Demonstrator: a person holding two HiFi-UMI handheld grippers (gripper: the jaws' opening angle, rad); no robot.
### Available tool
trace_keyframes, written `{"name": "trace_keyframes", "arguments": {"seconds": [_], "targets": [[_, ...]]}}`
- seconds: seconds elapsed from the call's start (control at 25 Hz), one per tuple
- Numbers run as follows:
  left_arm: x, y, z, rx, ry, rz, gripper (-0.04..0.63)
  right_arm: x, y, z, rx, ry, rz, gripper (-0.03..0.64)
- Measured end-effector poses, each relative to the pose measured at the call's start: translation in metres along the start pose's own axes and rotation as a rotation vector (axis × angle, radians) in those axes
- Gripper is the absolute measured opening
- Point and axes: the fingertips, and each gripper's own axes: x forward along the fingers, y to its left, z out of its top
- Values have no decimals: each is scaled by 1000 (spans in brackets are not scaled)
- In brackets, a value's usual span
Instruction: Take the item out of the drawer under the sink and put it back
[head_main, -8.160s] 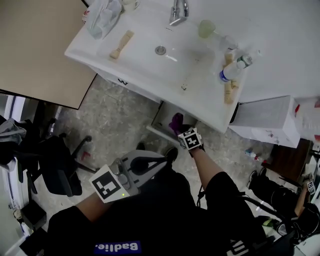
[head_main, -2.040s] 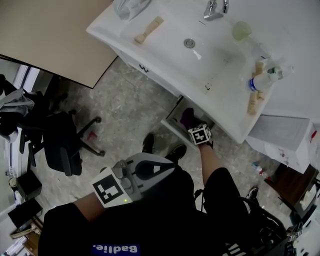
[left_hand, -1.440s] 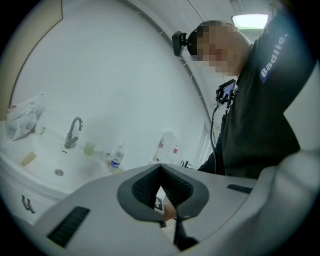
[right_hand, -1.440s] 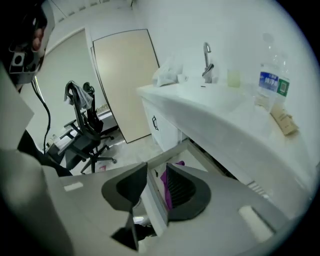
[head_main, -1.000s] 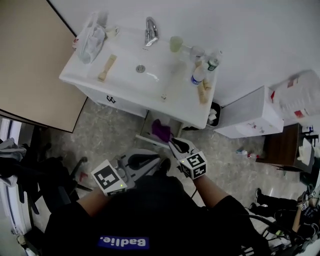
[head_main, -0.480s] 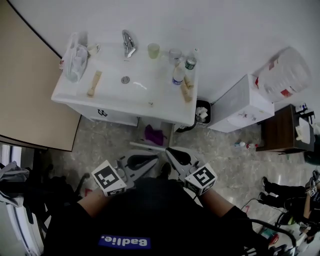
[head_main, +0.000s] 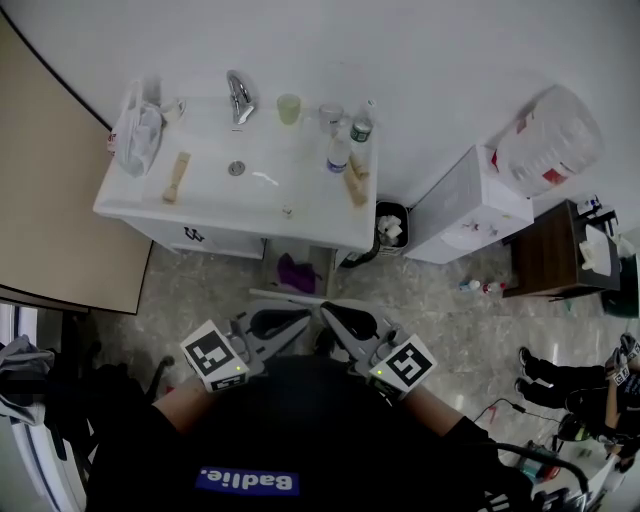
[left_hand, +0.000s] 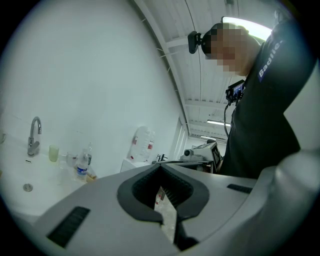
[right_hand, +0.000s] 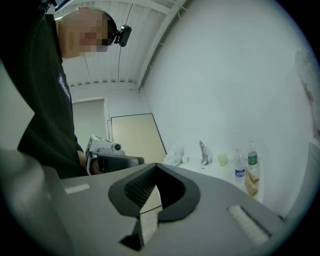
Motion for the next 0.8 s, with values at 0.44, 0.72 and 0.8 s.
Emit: {"name": "trace_keyframes", "arguments": {"seconds": [0.44,0.72,0.8], "targets": [[2,3,-2,-18,-13,18,-9,4,6,-8,6,10,42,2],[2,5,-1,-14,-17,33,-11,6,4,-7,11,15,53,2],[2,4,0,-10,-18,33,-11,7,4,-7,9,14,55,2]]}}
